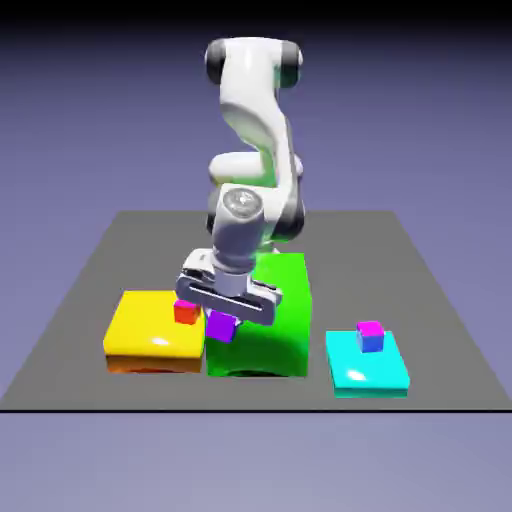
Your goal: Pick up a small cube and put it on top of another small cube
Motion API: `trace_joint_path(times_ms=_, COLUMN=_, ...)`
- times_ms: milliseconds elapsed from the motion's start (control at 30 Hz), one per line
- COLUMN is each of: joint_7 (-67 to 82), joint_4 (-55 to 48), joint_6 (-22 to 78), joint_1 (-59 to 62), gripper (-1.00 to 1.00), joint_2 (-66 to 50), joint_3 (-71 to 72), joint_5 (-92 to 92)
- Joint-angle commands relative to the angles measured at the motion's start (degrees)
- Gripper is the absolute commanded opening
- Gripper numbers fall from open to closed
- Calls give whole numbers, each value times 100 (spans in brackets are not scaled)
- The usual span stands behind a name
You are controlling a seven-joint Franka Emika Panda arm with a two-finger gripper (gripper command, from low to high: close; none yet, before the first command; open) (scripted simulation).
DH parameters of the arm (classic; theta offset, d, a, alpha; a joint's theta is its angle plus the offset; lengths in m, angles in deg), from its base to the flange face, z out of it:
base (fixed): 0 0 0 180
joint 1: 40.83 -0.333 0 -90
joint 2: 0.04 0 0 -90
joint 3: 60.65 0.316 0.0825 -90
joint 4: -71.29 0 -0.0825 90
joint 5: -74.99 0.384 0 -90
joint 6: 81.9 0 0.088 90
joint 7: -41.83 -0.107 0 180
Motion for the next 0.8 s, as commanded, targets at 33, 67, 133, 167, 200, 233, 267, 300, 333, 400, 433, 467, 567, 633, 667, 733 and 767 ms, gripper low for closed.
trace_joint_path(times_ms=33, joint_7=-124, joint_4=107, joint_6=255, joint_1=143, gripper=-100, joint_2=100, joint_3=-315, joint_5=250)
trace_joint_path(times_ms=67, joint_7=-154, joint_4=176, joint_6=462, joint_1=304, gripper=-100, joint_2=217, joint_3=-364, joint_5=499)
trace_joint_path(times_ms=133, joint_7=-213, joint_4=314, joint_6=876, joint_1=625, gripper=-100, joint_2=451, joint_3=-463, joint_5=997)
trace_joint_path(times_ms=167, joint_7=-243, joint_4=384, joint_6=1083, joint_1=786, gripper=-100, joint_2=568, joint_3=-512, joint_5=1247)
trace_joint_path(times_ms=200, joint_7=-272, joint_4=453, joint_6=1289, joint_1=947, gripper=-100, joint_2=685, joint_3=-561, joint_5=1496)
trace_joint_path(times_ms=233, joint_7=-302, joint_4=522, joint_6=1496, joint_1=1107, gripper=-100, joint_2=802, joint_3=-610, joint_5=1745)
trace_joint_path(times_ms=267, joint_7=-331, joint_4=591, joint_6=1703, joint_1=1268, gripper=-100, joint_2=919, joint_3=-659, joint_5=1994)
trace_joint_path(times_ms=300, joint_7=-358, joint_4=659, joint_6=1908, joint_1=1429, gripper=-100, joint_2=1036, joint_3=-700, joint_5=2242)
trace_joint_path(times_ms=333, joint_7=-311, joint_4=675, joint_6=2001, joint_1=1540, gripper=-100, joint_2=1121, joint_3=-524, joint_5=2380)
trace_joint_path(times_ms=400, joint_7=-250, joint_4=841, joint_6=1753, joint_1=1517, gripper=-100, joint_2=1028, joint_3=-494, joint_5=2459)
trace_joint_path(times_ms=433, joint_7=-190, joint_4=1006, joint_6=1504, joint_1=1493, gripper=-100, joint_2=935, joint_3=-464, joint_5=2538)
trace_joint_path(times_ms=467, joint_7=-129, joint_4=1172, joint_6=1255, joint_1=1470, gripper=-100, joint_2=841, joint_3=-434, joint_5=2617)
trace_joint_path(times_ms=567, joint_7=-67, joint_4=1341, joint_6=1001, joint_1=1446, gripper=100, joint_2=746, joint_3=-403, joint_5=2698)
trace_joint_path(times_ms=633, joint_7=-128, joint_4=1176, joint_6=1249, joint_1=1469, gripper=100, joint_2=839, joint_3=-433, joint_5=2619)
trace_joint_path(times_ms=667, joint_7=-188, joint_4=1010, joint_6=1498, joint_1=1493, gripper=100, joint_2=933, joint_3=-463, joint_5=2540)
trace_joint_path(times_ms=733, joint_7=-310, joint_4=678, joint_6=1998, joint_1=1540, gripper=100, joint_2=1120, joint_3=-523, joint_5=2381)
trace_joint_path(times_ms=767, joint_7=-311, joint_4=675, joint_6=2001, joint_1=1540, gripper=100, joint_2=1121, joint_3=-524, joint_5=2380)
